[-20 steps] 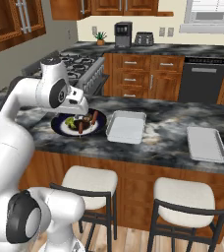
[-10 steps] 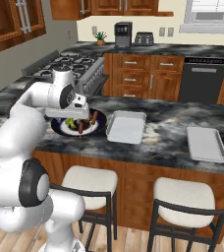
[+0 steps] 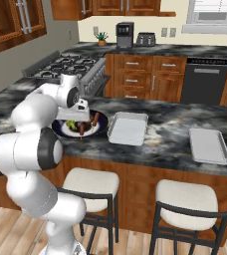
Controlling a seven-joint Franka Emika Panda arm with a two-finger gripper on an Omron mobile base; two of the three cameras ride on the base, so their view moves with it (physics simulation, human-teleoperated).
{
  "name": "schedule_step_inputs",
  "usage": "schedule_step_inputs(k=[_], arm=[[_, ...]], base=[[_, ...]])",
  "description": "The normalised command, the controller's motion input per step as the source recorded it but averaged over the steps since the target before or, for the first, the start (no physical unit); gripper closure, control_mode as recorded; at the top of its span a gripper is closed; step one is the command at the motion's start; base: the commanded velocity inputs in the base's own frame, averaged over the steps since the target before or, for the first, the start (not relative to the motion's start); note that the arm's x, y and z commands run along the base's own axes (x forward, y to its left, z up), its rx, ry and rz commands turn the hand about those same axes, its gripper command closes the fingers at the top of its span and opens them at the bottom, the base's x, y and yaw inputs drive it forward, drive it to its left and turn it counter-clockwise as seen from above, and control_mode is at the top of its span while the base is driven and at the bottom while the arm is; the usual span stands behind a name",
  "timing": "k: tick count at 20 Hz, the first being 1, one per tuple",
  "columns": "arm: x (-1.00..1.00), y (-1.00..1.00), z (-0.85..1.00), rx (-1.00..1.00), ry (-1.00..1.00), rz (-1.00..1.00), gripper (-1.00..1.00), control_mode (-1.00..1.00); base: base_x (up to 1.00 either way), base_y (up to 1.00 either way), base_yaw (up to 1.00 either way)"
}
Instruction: Place one cooked food and one vegetable from the large plate to each tupperware container.
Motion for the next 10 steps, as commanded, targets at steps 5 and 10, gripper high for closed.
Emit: schedule_step_inputs(k=[5,10], arm=[[0.59,0.13,-0.55,0.03,0.05,0.04,-1.0,-1.0],[0.4,0.04,-0.28,0.0,0.07,0.03,-1.0,-1.0]], base=[[0.0,0.0,0.0],[0.0,0.0,0.0]])
